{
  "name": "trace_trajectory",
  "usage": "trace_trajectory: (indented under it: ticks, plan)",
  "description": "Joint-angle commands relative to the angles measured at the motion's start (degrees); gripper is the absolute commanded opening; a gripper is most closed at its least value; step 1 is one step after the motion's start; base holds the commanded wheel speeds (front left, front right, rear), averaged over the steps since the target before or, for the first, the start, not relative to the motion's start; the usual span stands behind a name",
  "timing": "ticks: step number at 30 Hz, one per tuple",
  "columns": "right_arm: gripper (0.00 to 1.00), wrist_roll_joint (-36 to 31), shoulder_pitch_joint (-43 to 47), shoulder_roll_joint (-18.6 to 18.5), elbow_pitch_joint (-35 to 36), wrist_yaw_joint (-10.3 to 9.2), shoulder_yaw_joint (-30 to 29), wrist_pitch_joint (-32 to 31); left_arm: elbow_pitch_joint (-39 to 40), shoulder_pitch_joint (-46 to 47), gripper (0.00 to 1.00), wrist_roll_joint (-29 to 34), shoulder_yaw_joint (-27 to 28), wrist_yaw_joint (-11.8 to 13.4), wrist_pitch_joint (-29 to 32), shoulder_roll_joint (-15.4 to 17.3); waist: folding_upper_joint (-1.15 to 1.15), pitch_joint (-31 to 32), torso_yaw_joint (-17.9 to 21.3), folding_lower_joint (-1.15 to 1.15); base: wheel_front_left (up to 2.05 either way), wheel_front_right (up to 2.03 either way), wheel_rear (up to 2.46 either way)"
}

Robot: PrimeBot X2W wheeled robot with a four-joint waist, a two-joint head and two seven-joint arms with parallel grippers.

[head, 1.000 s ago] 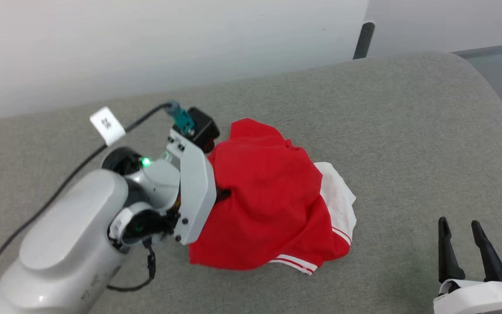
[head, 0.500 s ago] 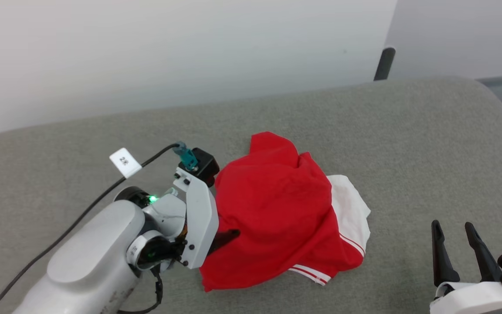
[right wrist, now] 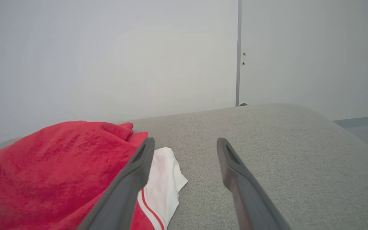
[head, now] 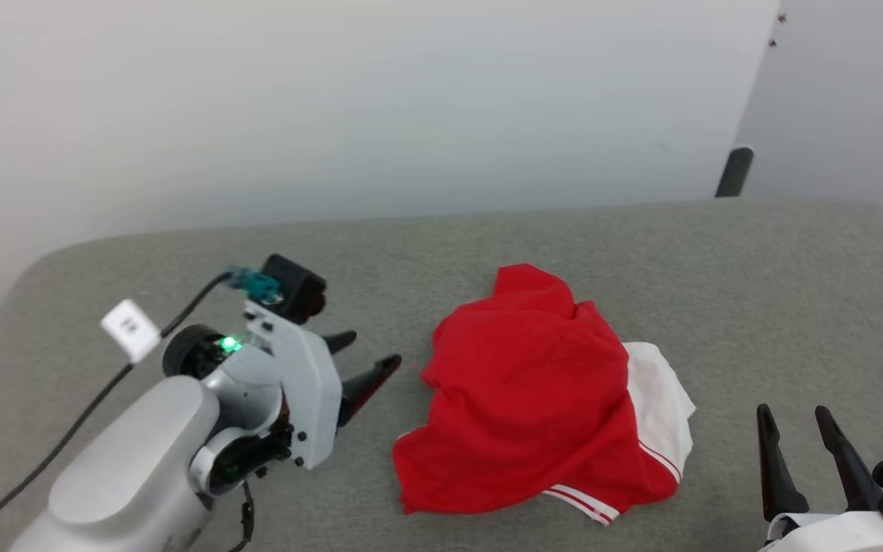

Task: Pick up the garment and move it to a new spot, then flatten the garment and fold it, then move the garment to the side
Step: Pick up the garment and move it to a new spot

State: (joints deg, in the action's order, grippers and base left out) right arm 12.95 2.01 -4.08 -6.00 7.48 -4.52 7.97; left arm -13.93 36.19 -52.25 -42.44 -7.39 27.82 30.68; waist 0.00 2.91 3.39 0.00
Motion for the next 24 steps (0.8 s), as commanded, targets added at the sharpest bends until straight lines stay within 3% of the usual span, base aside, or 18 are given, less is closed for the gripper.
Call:
trace_trajectory:
  ticks: [1,8,20,24]
  plan:
    - [1.0,-0.36,0.76,-0.23,0.1,0.02,0.24,-0.15,-0.14,-1.31,1.0,0.68,0.57,-0.14,-2.28,0.18,0.0,1.3,-1.69,0.0,0.0,0.0,0.0]
    - [1.0,-0.08,1.19,-1.08,-0.42,0.02,1.65,1.02,-0.92,-5.05,1.0,2.87,3.65,-0.14,-18.41,-0.27,0.0,2.25,-4.03,0.0,0.0,0.0,0.0]
    - [1.0,0.2,2.15,-2.51,-3.07,0.02,2.72,3.66,-5.67,-11.82,1.0,6.25,8.37,3.5,-37.27,0.12,0.0,3.39,-6.49,0.0,0.0,0.0,0.0]
    - [1.0,0.56,2.29,-2.77,-3.91,0.02,2.62,3.92,-7.17,-14.26,1.0,7.1,9.89,4.83,-41.07,-0.04,0.0,3.66,-7.15,0.0,0.0,0.0,0.0]
